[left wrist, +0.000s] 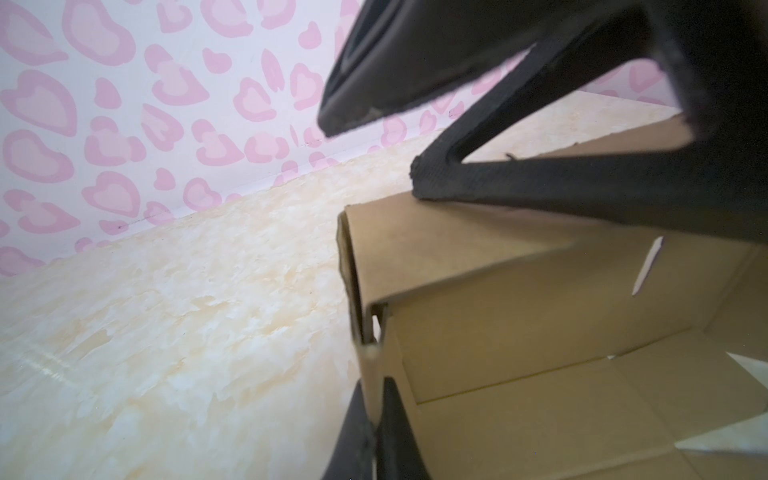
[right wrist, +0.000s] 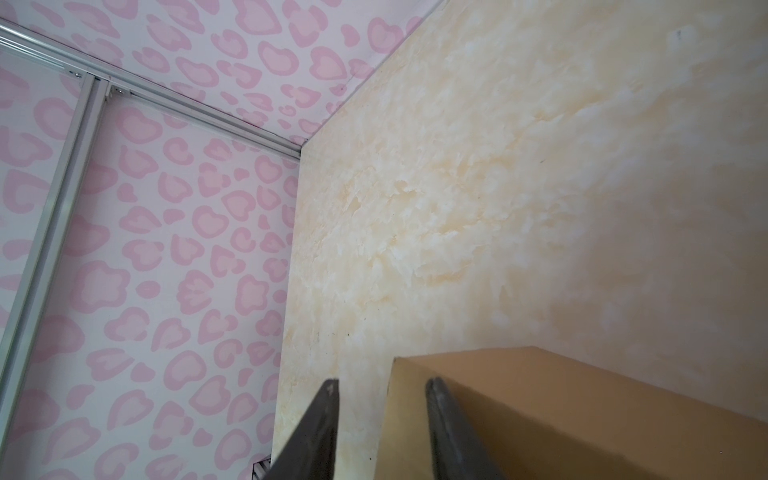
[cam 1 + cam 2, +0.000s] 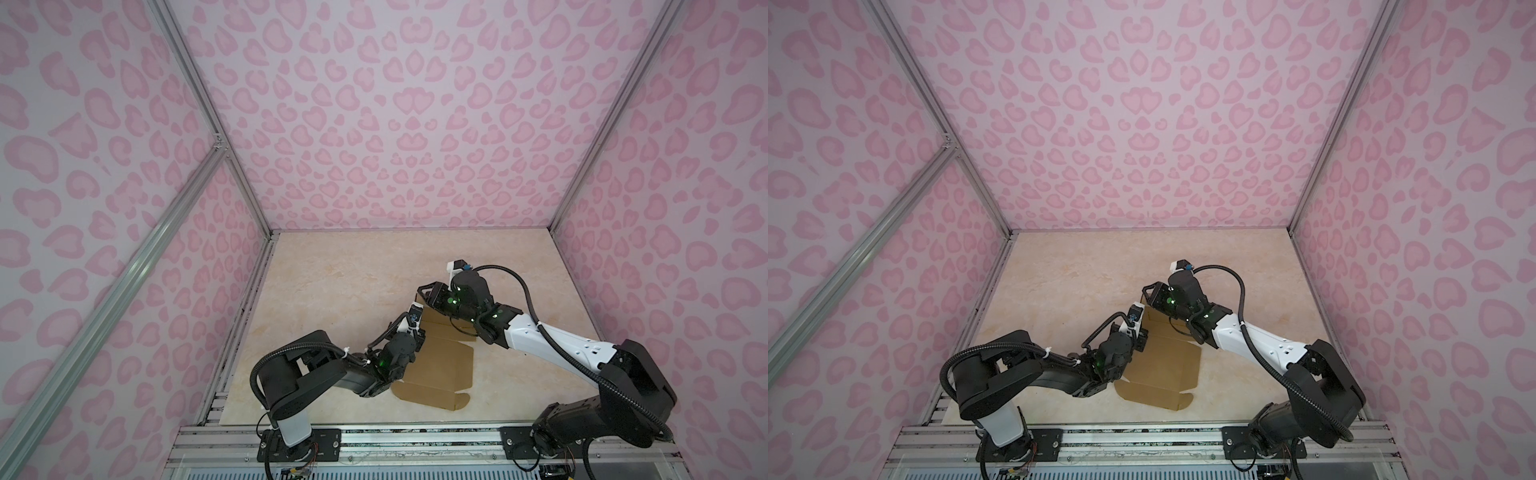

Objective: Fold the paper box
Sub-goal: 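Press the far wall top with the right gripper while the left holds the corner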

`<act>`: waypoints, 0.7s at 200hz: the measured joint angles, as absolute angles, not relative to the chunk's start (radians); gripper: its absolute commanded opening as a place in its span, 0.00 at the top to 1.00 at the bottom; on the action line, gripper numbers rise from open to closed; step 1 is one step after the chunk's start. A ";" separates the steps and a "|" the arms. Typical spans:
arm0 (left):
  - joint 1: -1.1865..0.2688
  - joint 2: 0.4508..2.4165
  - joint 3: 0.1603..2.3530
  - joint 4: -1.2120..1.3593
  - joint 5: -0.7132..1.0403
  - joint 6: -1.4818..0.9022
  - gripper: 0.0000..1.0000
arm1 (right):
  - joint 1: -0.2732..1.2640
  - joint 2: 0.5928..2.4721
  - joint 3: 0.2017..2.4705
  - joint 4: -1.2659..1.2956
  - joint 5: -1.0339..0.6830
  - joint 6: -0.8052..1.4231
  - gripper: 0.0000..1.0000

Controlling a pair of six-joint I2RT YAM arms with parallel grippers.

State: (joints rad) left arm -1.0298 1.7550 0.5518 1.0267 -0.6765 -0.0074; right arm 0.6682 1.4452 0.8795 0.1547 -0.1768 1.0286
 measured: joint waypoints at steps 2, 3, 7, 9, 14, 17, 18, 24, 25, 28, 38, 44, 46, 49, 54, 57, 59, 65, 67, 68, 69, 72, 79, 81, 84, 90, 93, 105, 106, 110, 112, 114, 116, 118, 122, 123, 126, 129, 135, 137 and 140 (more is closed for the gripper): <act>-1.029 1.756 0.552 1.027 -0.677 -0.007 0.98 | 0.668 1.446 0.879 0.155 -0.177 1.029 0.62; -1.029 1.756 0.552 1.028 -0.677 -0.007 0.98 | 0.667 1.446 0.879 0.157 -0.177 1.029 0.62; -1.027 1.758 0.552 1.032 -0.676 -0.007 0.99 | 0.667 1.446 0.878 0.159 -0.176 1.029 0.62; -1.027 1.758 0.552 1.032 -0.676 -0.007 0.99 | 0.667 1.446 0.877 0.161 -0.176 1.029 0.62; -1.026 1.759 0.552 1.034 -0.675 -0.008 0.99 | 0.666 1.446 0.876 0.163 -0.176 1.029 0.62; -1.024 1.761 0.552 1.037 -0.675 -0.008 0.99 | 0.665 1.446 0.874 0.166 -0.176 1.029 0.62; -1.024 1.761 0.552 1.038 -0.675 -0.008 0.99 | 0.665 1.446 0.873 0.167 -0.176 1.029 0.62; -1.023 1.763 0.552 1.042 -0.673 -0.008 0.99 | 0.665 1.446 0.871 0.170 -0.176 1.029 0.62; -1.023 1.764 0.552 1.043 -0.673 -0.008 0.99 | 0.665 1.446 0.871 0.171 -0.176 1.029 0.62; -1.022 1.764 0.553 1.044 -0.672 -0.008 0.99 | 0.665 1.446 0.871 0.173 -0.176 1.030 0.62; -1.016 1.765 0.553 1.045 -0.666 -0.009 0.99 | 0.665 1.447 0.870 0.175 -0.176 1.034 0.62; -1.013 1.765 0.553 1.046 -0.661 -0.010 0.99 | 0.664 1.447 0.869 0.176 -0.176 1.036 0.62; -1.012 1.765 0.553 1.046 -0.660 -0.013 0.99 | 0.664 1.447 0.869 0.177 -0.176 1.036 0.62; -1.010 1.765 0.553 1.047 -0.656 -0.020 0.99 | 0.663 1.448 0.869 0.178 -0.176 1.036 0.62; -1.008 1.765 0.553 1.048 -0.653 -0.023 0.98 | 0.662 1.448 0.869 0.180 -0.176 1.036 0.62; -1.007 1.765 0.552 1.048 -0.651 -0.024 0.98 | 0.662 1.449 0.869 0.181 -0.176 1.036 0.62; -1.005 1.765 0.552 1.048 -0.649 -0.027 0.98 | 0.661 1.449 0.869 0.181 -0.177 1.036 0.62; -1.002 1.765 0.550 1.050 -0.643 -0.027 0.97 | 0.661 1.451 0.869 0.185 -0.177 1.036 0.62; -1.001 1.765 0.550 1.052 -0.641 -0.027 0.97 | 0.661 1.452 0.869 0.186 -0.177 1.036 0.62; -1.001 1.765 0.550 1.052 -0.640 -0.027 0.97 | 0.661 1.452 0.869 0.186 -0.177 1.036 0.62; -1.000 1.765 0.549 1.053 -0.638 -0.028 0.97 | 0.661 1.452 0.869 0.187 -0.178 1.036 0.62; -0.999 1.765 0.548 1.055 -0.636 -0.028 0.97 | 0.661 1.453 0.868 0.189 -0.179 1.036 0.62; -0.996 1.765 0.544 1.061 -0.629 -0.036 0.95 | 0.659 1.454 0.867 0.193 -0.180 1.037 0.62; -0.995 1.765 0.544 1.063 -0.627 -0.036 0.93 | 0.659 1.454 0.867 0.196 -0.181 1.037 0.62; -0.994 1.765 0.542 1.065 -0.624 -0.037 0.92 | 0.659 1.454 0.866 0.197 -0.181 1.037 0.62; -0.992 1.765 0.540 1.070 -0.617 -0.042 0.90 | 0.659 1.455 0.866 0.198 -0.184 1.037 0.62; -0.991 1.765 0.539 1.071 -0.615 -0.044 0.89 | 0.659 1.456 0.866 0.199 -0.184 1.037 0.62; -0.986 1.765 0.538 1.076 -0.601 -0.047 0.88 | 0.658 1.458 0.866 0.204 -0.184 1.037 0.62; -0.985 1.765 0.537 1.076 -0.600 -0.048 0.88 | 0.657 1.458 0.866 0.205 -0.184 1.037 0.62; -0.983 1.765 0.537 1.077 -0.594 -0.054 0.87 | 0.656 1.459 0.865 0.206 -0.185 1.038 0.62; -0.981 1.765 0.536 1.076 -0.590 -0.054 0.87 | 0.656 1.459 0.865 0.207 -0.186 1.038 0.62; -0.981 1.765 0.535 1.074 -0.585 -0.055 0.87 | 0.655 1.459 0.865 0.208 -0.187 1.040 0.62; -0.979 1.765 0.534 1.073 -0.580 -0.057 0.86 | 0.654 1.459 0.865 0.209 -0.188 1.040 0.62; -0.978 1.765 0.534 1.071 -0.578 -0.059 0.86 | 0.654 1.459 0.864 0.209 -0.189 1.040 0.62; -0.976 1.766 0.533 1.068 -0.572 -0.060 0.86 | 0.653 1.459 0.863 0.209 -0.191 1.040 0.62; -0.976 1.767 0.533 1.067 -0.570 -0.060 0.86 | 0.653 1.460 0.863 0.210 -0.191 1.040 0.62; -0.976 1.767 0.533 1.067 -0.569 -0.060 0.85 | 0.652 1.460 0.862 0.211 -0.191 1.040 0.62; -0.974 1.768 0.533 1.066 -0.566 -0.061 0.85 | 0.653 1.460 0.862 0.213 -0.191 1.040 0.62; -0.973 1.770 0.532 1.064 -0.559 -0.063 0.85 | 0.652 1.460 0.861 0.213 -0.191 1.040 0.62; -0.973 1.770 0.532 1.063 -0.557 -0.064 0.85 | 0.652 1.460 0.860 0.214 -0.191 1.040 0.62; -0.973 1.771 0.532 1.063 -0.555 -0.065 0.84 | 0.651 1.460 0.860 0.215 -0.191 1.040 0.62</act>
